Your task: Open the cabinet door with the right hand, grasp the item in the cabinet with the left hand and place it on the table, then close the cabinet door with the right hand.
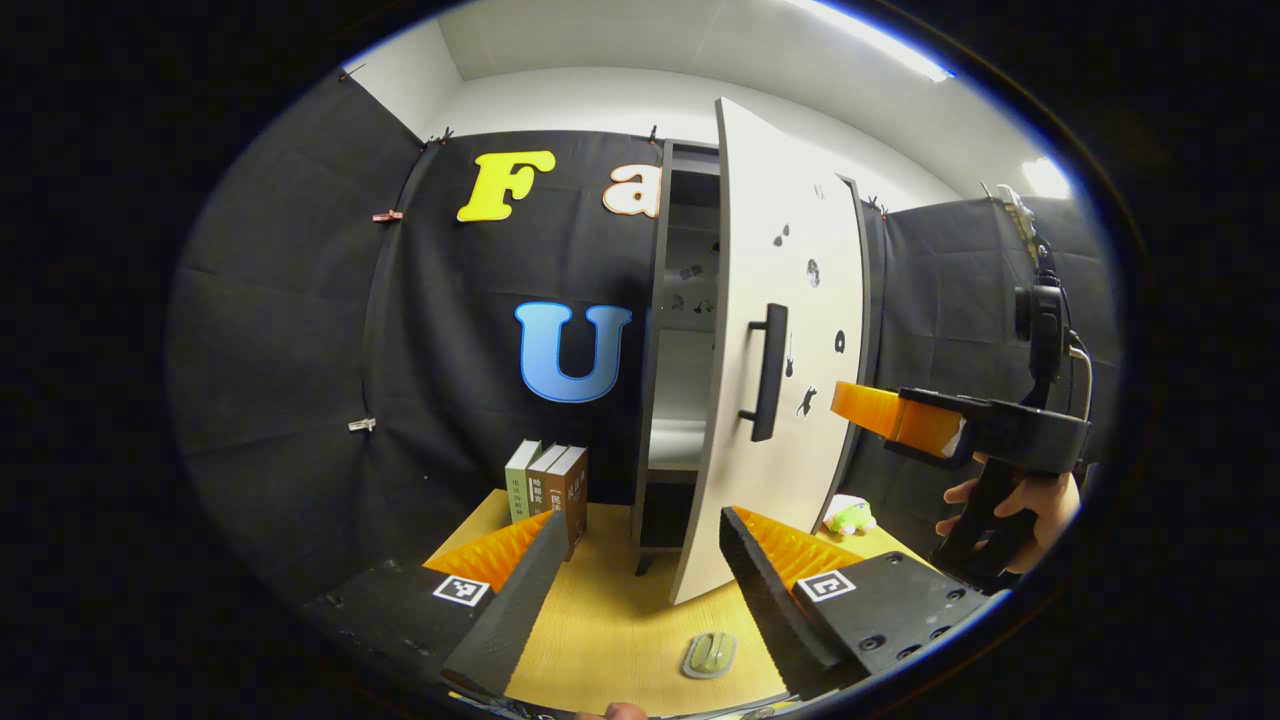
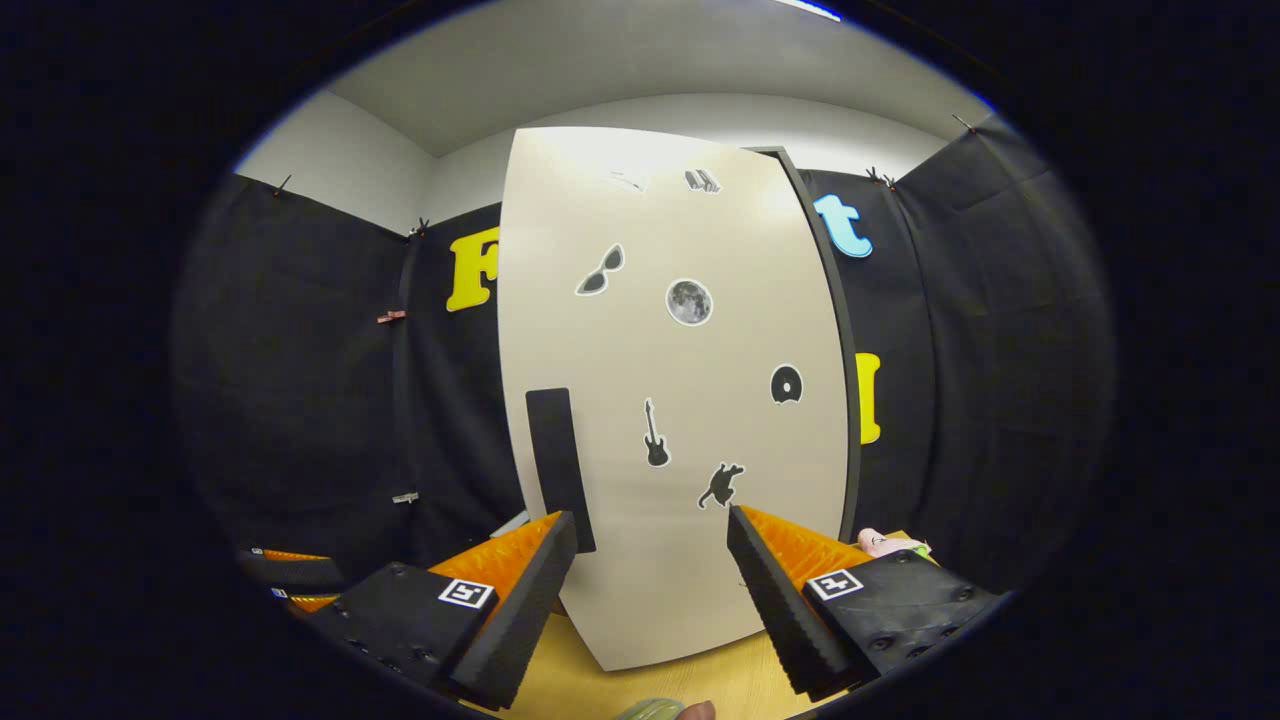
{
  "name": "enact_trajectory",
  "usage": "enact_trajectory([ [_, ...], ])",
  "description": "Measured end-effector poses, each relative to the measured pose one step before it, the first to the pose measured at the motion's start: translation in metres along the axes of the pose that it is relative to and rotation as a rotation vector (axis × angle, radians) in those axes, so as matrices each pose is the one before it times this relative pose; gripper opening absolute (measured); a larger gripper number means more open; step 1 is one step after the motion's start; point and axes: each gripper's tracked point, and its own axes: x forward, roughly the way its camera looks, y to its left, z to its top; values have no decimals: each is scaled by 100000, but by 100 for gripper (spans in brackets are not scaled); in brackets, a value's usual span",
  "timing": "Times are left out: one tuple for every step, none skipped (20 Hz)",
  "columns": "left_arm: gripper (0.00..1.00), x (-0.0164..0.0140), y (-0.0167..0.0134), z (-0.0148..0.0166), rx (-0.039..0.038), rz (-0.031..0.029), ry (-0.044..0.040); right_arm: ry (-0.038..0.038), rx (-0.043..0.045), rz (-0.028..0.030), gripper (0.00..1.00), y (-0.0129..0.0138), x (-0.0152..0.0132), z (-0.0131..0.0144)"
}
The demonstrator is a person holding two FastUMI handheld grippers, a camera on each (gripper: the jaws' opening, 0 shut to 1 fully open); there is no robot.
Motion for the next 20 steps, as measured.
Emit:
enact_trajectory([
  [96,-32,-17,143,86,-87,-76,-593,-662,-93,97,-22,-127,233],
  [95,5,-165,89,175,-341,-73,-674,-727,-201,98,-251,-201,186],
  [94,38,-49,65,409,-111,-130,-642,-536,-547,97,-190,-142,160],
  [93,-30,-148,89,438,-392,-113,-697,-444,-640,97,-334,-182,167],
  [93,-1,-168,125,285,-220,63,-387,-304,-618,97,-194,-103,69],
  [94,17,-188,-29,285,-478,14,-362,-161,-699,97,-310,-194,110],
  [94,-37,-174,130,209,-358,-173,-334,-198,-1077,97,-479,-187,107],
  [93,-34,-183,151,265,-539,-222,-208,-197,-1227,97,-625,-271,95],
  [93,-39,-155,163,310,-284,-175,-264,-279,-1156,97,-533,-203,79],
  [93,37,-126,59,386,-226,-185,-253,-617,-1250,97,-688,-232,87],
  [93,21,-105,178,440,-166,-244,-239,-808,-1199,97,-611,-140,95],
  [93,-26,-96,152,253,-8,-274,-347,-1200,-1283,97,-706,-111,103],
  [93,-18,-113,168,-59,-170,-296,-266,-1146,-1239,97,-556,-110,56],
  [93,-14,-137,86,-339,-307,-372,-363,-835,-1121,97,-575,-138,118],
  [93,-10,-118,148,-241,-336,-280,-179,-498,-774,97,-330,-165,-13],
  [92,-76,-58,16,71,-81,-150,-44,-437,-744,98,-337,-64,-24],
  [92,8,29,76,291,161,-122,195,-316,-446,97,-293,-149,-87],
  [93,17,-63,-31,190,62,-16,61,-165,-354,97,-198,-100,-40],
  [92,19,-99,-5,15,-89,-6,286,-221,-107,97,-69,-85,-129],
  [93,41,-145,-128,-96,-96,156,300,-261,2,97,-102,-86,-127],
])
